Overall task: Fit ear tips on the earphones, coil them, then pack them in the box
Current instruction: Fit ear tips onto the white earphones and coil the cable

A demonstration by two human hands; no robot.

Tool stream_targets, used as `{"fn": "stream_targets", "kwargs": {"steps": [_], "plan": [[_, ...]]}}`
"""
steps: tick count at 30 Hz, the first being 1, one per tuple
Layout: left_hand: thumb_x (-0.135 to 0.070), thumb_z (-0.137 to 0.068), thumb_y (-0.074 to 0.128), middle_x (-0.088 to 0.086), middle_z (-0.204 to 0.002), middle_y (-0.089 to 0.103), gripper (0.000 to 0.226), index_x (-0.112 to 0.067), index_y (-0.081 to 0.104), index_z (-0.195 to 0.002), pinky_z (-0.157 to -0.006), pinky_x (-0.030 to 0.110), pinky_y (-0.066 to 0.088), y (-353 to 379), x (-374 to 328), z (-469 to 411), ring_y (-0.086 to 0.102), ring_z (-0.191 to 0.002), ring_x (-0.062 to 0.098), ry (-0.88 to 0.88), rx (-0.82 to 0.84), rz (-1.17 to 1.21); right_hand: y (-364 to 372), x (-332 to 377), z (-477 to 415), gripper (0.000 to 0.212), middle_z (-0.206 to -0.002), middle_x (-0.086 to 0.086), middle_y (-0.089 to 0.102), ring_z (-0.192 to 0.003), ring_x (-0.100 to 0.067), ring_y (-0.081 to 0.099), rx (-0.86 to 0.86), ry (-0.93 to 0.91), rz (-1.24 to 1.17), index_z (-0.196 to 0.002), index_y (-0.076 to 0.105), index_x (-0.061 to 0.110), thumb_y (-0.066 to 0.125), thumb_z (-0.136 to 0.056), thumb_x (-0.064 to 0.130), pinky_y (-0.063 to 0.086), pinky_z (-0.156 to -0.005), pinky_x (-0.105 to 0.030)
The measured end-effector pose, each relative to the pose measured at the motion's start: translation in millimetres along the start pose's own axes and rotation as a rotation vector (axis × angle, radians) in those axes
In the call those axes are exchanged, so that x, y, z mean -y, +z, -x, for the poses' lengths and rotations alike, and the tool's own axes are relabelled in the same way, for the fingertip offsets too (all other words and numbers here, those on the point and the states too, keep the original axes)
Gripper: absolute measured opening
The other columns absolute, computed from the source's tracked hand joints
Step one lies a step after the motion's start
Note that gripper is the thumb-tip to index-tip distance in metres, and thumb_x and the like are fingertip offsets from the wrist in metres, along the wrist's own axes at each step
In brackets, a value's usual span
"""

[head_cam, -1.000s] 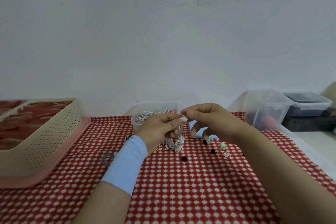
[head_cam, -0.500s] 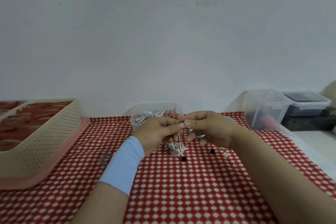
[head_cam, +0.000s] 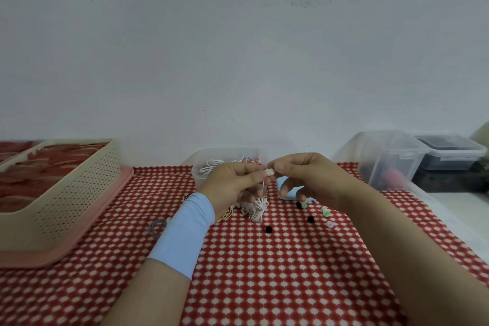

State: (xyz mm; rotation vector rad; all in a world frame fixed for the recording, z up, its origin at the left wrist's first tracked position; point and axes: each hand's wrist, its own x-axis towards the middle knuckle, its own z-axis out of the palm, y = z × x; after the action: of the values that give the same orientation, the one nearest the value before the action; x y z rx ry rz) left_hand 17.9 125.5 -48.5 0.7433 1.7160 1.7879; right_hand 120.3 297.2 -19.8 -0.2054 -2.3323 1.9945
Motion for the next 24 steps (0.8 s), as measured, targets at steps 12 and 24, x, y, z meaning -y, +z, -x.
{"fn": "stream_targets", "kwargs": {"steps": [12,24], "plan": [[-0.006,-0.092,0.063,0.010,-0.082,0.069,0.011,-0.005,0.071,-0.099,-0.051,0.020,0.050,1,-7,3,0.063,-0.062,0.013,0.070,-0.004,0.002,3,-5,-5,0.019,-0.101,-0.008,0.077,-0.065,-0.015,0.064,-0.012,-0.037,-0.058,-0.103,0.080,0.017,0.071,-0.089,0.026,0.040,-0.047,-0.022],[-0.009,-0.090,0.063,0.005,-0.081,0.070,0.007,-0.008,0.067,-0.096,-0.052,0.020,0.047,-2,-19,3,0.059,-0.064,0.012,0.110,-0.057,0.170,7,-6,-4,0.015,-0.093,-0.006,0.077,-0.063,-0.012,0.064,0.053,-0.055,0.312,-0.105,0.075,0.012,0.073,-0.093,0.019,0.043,-0.049,-0.019]]}}
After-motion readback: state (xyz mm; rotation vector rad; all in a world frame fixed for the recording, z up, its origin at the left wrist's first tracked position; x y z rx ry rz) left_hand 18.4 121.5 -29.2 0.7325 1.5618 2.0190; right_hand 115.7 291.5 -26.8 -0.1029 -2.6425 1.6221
